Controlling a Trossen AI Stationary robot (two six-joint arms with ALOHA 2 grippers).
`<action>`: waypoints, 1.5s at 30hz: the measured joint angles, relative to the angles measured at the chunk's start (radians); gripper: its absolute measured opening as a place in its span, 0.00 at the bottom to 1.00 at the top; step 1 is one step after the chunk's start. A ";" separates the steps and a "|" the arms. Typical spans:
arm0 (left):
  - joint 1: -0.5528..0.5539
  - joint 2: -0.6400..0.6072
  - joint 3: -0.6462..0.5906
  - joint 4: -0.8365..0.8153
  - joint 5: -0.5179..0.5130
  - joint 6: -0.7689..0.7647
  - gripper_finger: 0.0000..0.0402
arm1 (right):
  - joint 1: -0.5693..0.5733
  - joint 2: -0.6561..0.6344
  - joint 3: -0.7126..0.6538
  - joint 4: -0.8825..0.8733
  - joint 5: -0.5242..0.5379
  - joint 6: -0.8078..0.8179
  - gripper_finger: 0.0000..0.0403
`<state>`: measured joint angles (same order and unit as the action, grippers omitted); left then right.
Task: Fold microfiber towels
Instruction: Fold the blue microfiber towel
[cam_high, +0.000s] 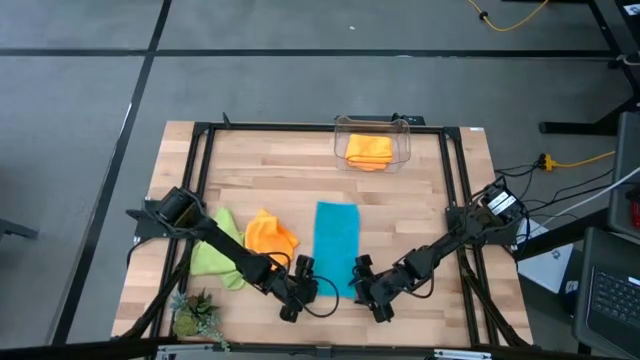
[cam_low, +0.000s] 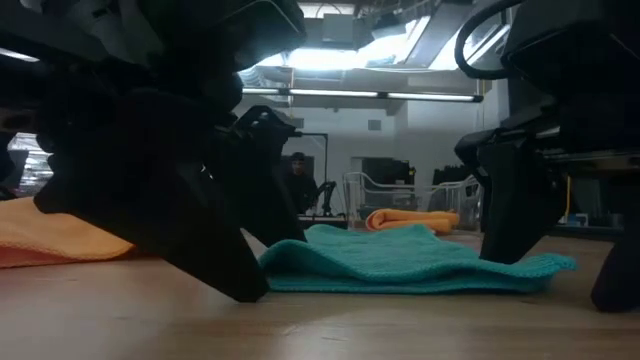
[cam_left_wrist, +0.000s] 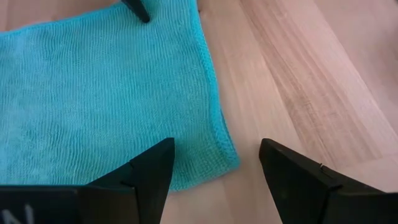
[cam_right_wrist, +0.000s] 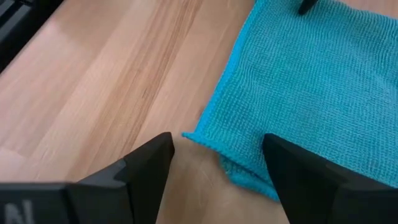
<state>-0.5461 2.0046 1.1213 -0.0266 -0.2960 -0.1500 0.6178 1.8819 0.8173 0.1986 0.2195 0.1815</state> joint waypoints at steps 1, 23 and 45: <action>0.001 0.007 0.001 0.002 0.004 -0.001 0.58 | 0.000 0.000 0.000 0.000 0.000 0.000 0.64; 0.024 0.021 0.001 -0.054 0.015 0.004 0.35 | -0.005 0.004 -0.002 -0.020 0.022 -0.003 0.30; -0.016 0.032 0.022 0.047 -0.007 0.003 0.00 | 0.004 -0.008 0.006 0.021 0.057 0.026 0.02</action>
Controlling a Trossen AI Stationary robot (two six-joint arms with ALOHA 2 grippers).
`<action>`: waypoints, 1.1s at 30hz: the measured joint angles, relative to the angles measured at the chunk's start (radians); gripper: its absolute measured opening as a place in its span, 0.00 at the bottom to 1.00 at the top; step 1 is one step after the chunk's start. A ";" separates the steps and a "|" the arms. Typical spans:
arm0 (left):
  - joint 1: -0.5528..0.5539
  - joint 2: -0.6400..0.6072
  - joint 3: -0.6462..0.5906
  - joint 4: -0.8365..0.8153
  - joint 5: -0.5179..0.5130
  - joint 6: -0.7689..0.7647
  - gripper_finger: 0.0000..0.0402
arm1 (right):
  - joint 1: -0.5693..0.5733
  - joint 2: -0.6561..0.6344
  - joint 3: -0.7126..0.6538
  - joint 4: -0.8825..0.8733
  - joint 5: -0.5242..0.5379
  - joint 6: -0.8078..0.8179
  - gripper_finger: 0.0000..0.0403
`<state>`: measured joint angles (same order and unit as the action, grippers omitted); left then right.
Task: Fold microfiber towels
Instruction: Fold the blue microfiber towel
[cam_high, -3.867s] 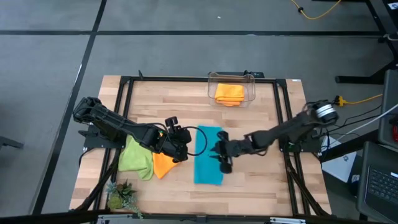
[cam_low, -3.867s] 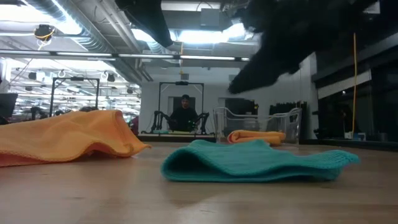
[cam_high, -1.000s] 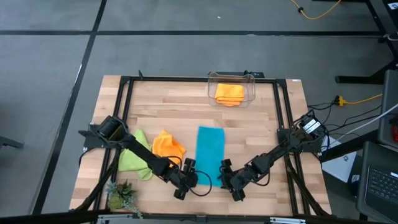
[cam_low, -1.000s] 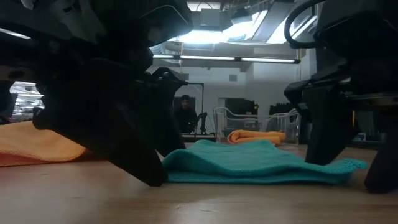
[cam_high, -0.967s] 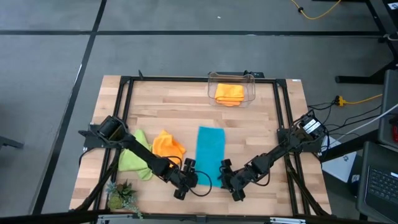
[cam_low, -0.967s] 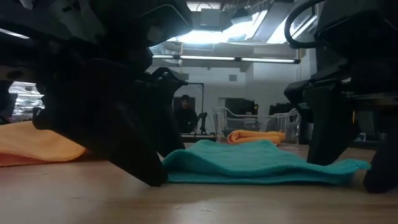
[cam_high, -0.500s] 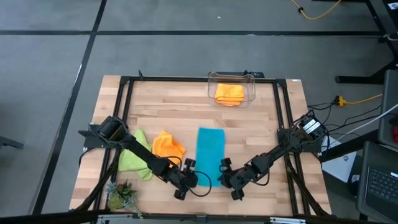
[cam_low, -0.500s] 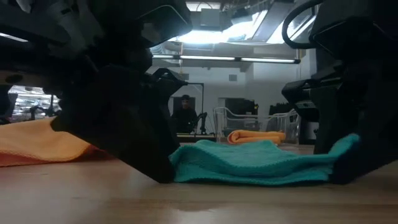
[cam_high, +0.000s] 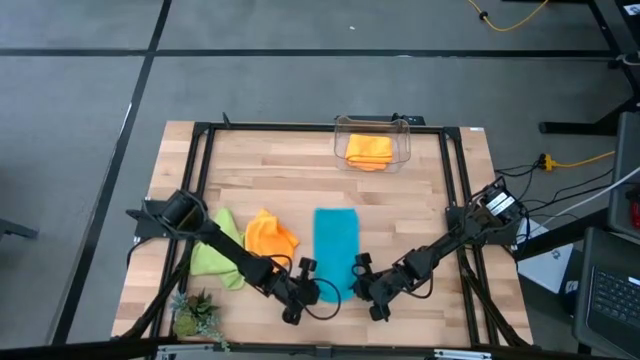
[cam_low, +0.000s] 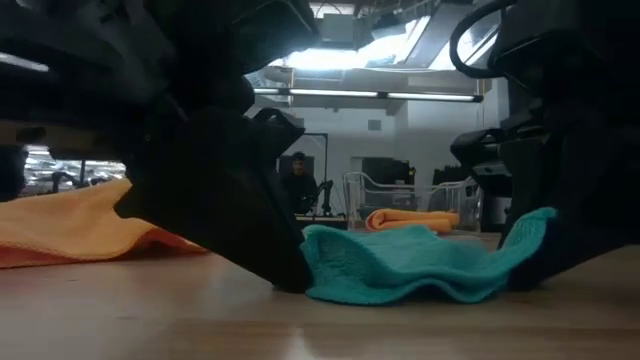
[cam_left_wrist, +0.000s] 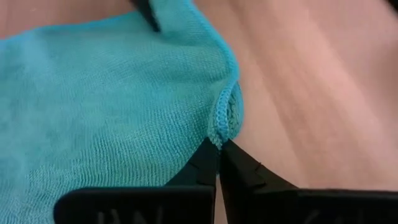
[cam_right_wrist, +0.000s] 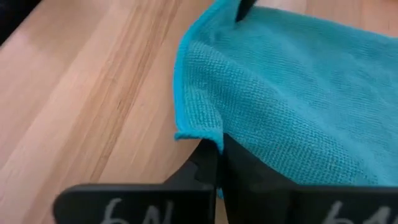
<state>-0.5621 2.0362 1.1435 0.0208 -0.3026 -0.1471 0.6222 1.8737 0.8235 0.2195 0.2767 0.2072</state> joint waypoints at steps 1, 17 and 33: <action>-0.004 0.001 0.011 -0.008 0.013 0.000 0.00 | 0.005 -0.005 0.005 -0.003 -0.001 0.001 0.01; -0.081 -0.002 0.404 -0.557 -0.177 0.001 0.00 | 0.101 -0.053 0.287 -0.413 0.269 0.099 0.01; 0.016 -0.005 0.509 -0.973 -0.369 0.001 0.00 | 0.006 -0.055 0.398 -0.798 0.568 0.076 0.01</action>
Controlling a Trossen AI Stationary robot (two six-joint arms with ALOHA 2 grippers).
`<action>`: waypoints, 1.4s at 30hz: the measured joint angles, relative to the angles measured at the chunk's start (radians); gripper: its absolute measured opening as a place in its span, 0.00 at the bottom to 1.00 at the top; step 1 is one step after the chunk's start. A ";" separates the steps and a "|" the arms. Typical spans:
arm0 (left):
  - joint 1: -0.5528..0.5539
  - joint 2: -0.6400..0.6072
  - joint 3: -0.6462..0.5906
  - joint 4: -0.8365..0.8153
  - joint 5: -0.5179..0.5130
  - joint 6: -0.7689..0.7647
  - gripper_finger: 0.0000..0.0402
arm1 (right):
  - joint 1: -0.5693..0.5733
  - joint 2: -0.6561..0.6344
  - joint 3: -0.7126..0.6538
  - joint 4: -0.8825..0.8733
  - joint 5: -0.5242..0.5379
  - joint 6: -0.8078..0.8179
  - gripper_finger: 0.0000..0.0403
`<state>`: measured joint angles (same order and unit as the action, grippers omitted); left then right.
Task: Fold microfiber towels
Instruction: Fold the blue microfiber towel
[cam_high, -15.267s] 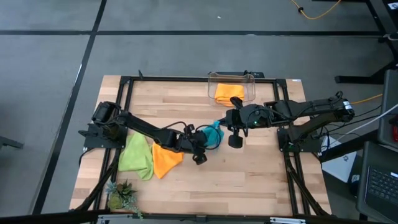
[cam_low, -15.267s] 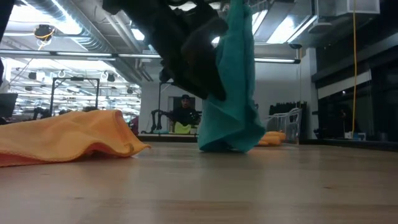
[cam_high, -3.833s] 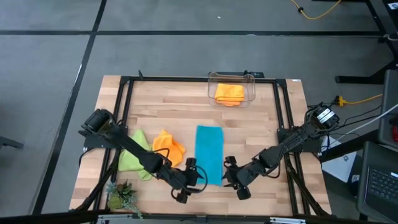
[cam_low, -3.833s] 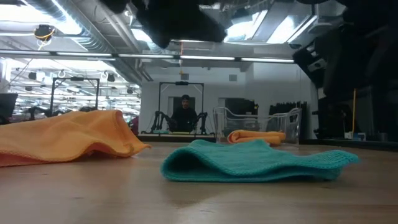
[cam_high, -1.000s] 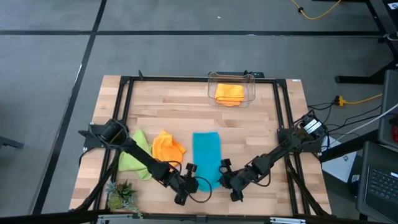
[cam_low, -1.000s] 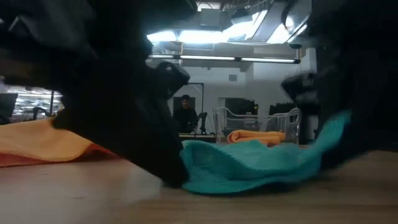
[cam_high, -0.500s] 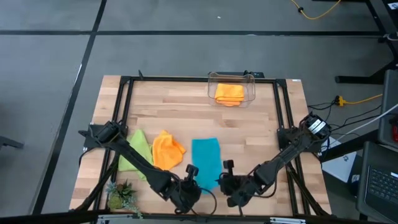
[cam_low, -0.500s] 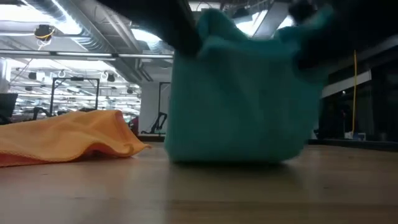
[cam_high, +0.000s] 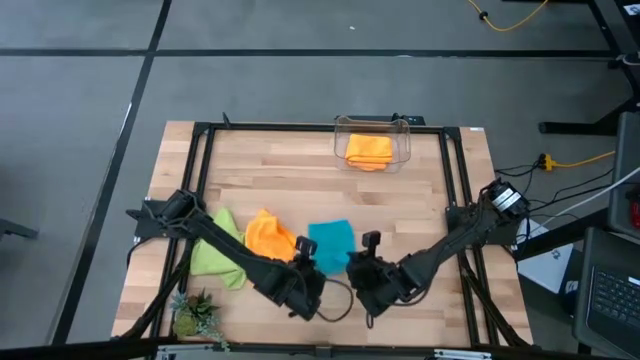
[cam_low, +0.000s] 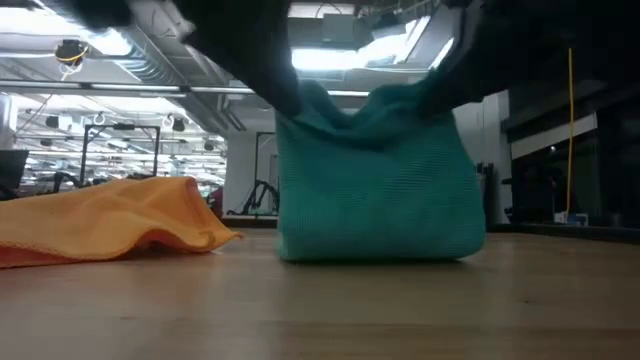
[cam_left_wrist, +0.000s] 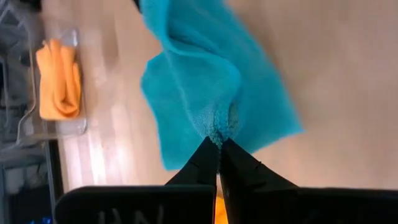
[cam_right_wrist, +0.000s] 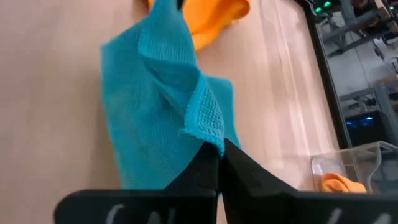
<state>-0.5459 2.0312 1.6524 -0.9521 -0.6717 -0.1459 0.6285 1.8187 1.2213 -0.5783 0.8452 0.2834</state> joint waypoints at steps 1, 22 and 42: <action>0.013 0.000 0.000 -0.004 0.000 0.000 0.00 | -0.014 0.001 0.000 0.000 0.000 -0.007 0.01; 0.194 -0.001 -0.219 0.121 0.013 0.052 0.00 | -0.254 0.060 -0.179 0.260 0.001 -0.174 0.01; 0.236 -0.001 -0.272 0.186 -0.032 0.022 0.22 | -0.291 0.060 -0.228 0.349 -0.023 -0.181 0.30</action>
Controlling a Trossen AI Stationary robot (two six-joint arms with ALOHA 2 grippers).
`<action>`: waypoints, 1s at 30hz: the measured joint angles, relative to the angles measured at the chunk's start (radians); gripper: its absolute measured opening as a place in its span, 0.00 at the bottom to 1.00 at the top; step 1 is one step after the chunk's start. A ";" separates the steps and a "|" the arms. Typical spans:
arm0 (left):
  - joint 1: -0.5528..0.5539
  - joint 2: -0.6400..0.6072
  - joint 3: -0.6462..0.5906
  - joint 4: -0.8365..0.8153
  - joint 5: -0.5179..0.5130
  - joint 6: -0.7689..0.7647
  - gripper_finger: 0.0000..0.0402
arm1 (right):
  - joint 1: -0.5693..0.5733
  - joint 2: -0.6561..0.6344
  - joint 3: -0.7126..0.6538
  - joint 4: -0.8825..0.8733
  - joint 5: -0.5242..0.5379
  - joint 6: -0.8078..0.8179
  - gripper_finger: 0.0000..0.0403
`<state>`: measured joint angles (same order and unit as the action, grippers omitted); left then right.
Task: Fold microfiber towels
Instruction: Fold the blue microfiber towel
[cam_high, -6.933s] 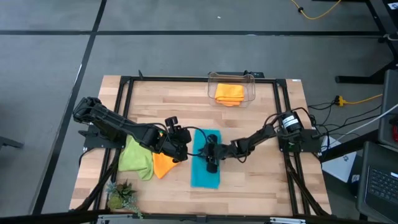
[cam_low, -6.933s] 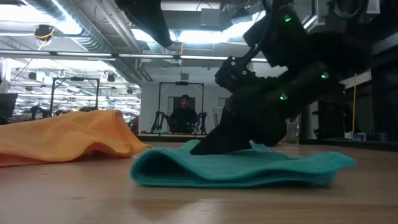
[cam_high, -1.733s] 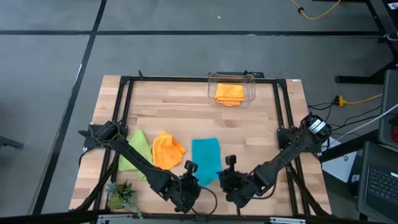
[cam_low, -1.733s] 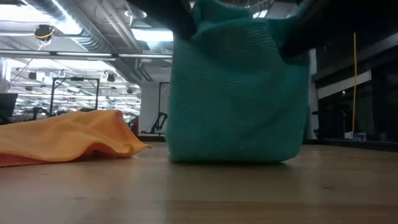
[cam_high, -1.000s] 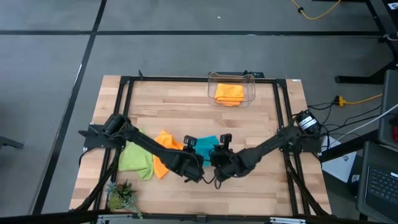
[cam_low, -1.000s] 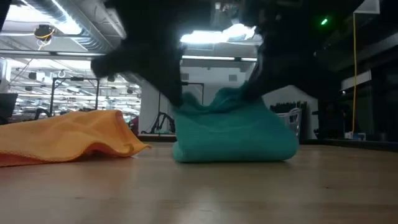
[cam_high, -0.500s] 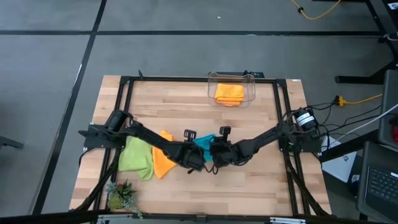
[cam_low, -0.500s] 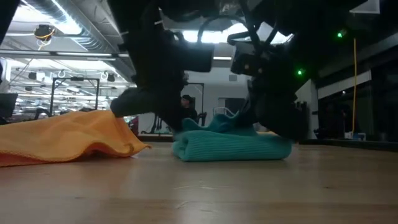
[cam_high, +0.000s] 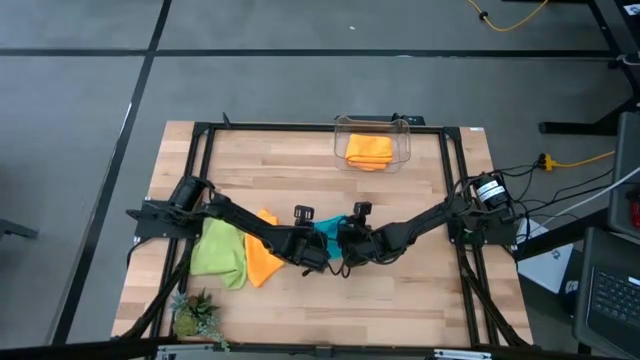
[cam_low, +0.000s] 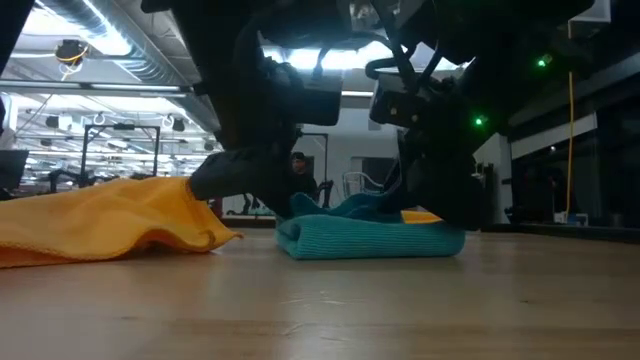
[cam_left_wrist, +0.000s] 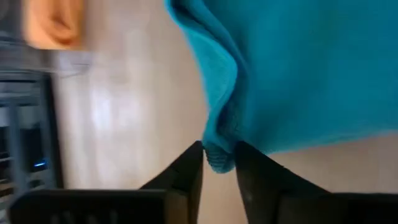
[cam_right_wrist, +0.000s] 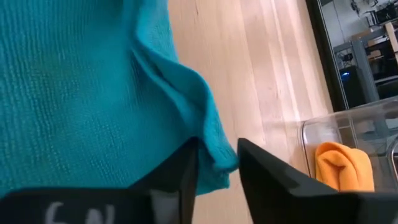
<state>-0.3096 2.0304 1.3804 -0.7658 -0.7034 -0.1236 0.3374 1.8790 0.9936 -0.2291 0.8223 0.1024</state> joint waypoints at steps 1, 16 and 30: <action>0.000 0.000 0.000 0.000 -0.028 0.000 0.25 | 0.000 0.000 0.000 0.002 0.013 0.000 0.32; -0.047 0.000 0.130 -0.274 -0.108 -0.200 0.41 | 0.048 -0.104 0.001 -0.038 0.151 -0.002 0.42; -0.206 0.000 0.334 -0.764 -0.035 -0.659 0.40 | 0.005 -0.083 -0.003 0.053 -0.195 0.334 0.42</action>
<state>-0.5152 2.0304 1.7147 -1.5299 -0.7381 -0.7824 0.3427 1.7957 0.9901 -0.1761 0.6274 0.4368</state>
